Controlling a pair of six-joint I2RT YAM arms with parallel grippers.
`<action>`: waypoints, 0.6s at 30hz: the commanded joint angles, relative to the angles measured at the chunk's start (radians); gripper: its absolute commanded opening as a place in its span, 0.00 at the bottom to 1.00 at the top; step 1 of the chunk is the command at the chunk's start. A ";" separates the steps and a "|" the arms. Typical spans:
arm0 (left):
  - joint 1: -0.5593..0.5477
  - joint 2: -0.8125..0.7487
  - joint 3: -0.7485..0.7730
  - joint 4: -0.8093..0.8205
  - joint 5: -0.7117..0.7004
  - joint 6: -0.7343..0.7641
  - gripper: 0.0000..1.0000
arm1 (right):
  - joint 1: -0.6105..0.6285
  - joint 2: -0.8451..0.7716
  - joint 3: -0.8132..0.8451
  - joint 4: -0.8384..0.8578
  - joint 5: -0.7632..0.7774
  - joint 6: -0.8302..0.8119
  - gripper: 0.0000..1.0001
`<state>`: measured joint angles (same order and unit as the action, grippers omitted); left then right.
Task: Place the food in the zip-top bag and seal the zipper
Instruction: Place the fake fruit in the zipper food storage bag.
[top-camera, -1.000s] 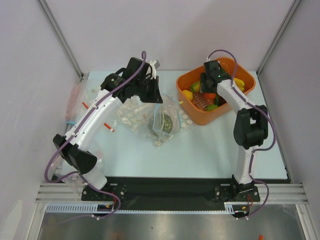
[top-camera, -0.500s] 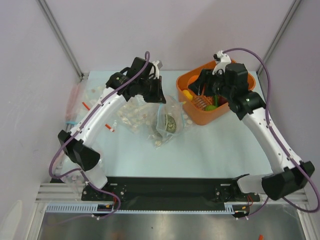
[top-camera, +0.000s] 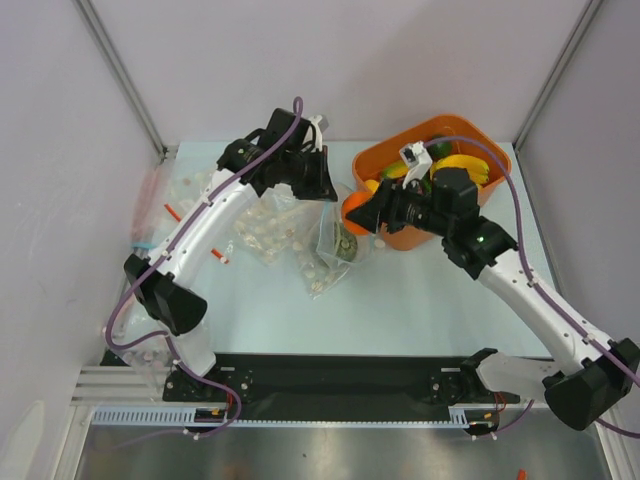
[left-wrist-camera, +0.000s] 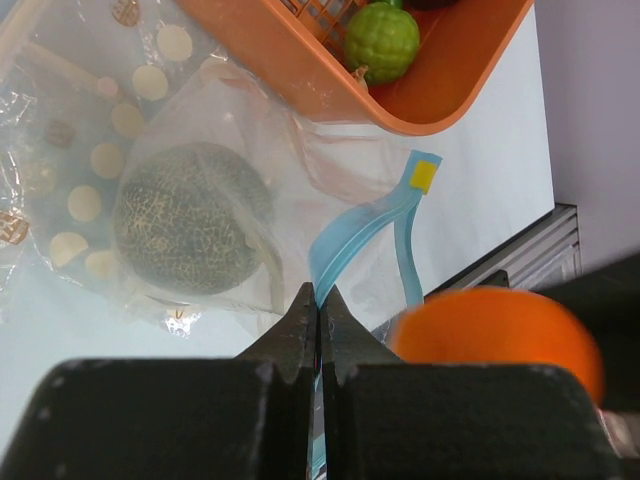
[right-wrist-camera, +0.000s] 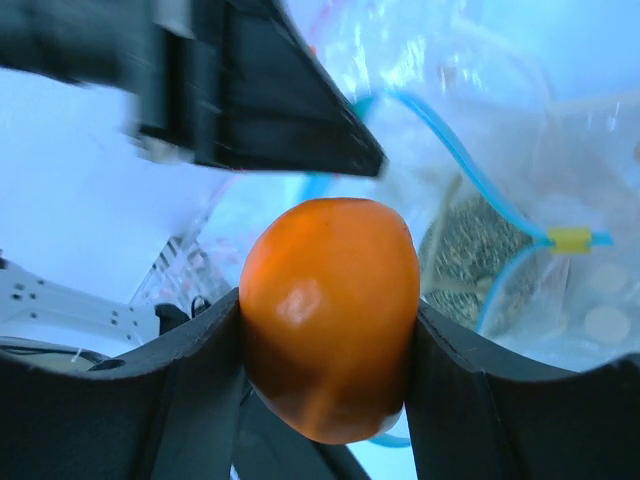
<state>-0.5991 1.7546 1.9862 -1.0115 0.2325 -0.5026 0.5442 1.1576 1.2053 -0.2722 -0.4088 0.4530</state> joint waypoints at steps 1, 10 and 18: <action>0.002 -0.014 0.039 0.036 0.037 -0.034 0.00 | 0.007 0.007 -0.114 0.195 0.001 0.107 0.24; 0.002 -0.020 0.040 0.051 0.067 -0.060 0.00 | 0.022 0.172 -0.014 0.078 0.192 0.049 0.22; 0.002 -0.029 -0.010 0.067 0.084 -0.060 0.00 | 0.033 0.243 0.046 0.004 0.334 0.021 0.50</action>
<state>-0.5991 1.7546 1.9793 -0.9913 0.2798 -0.5434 0.5686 1.3872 1.2018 -0.2581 -0.1467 0.4965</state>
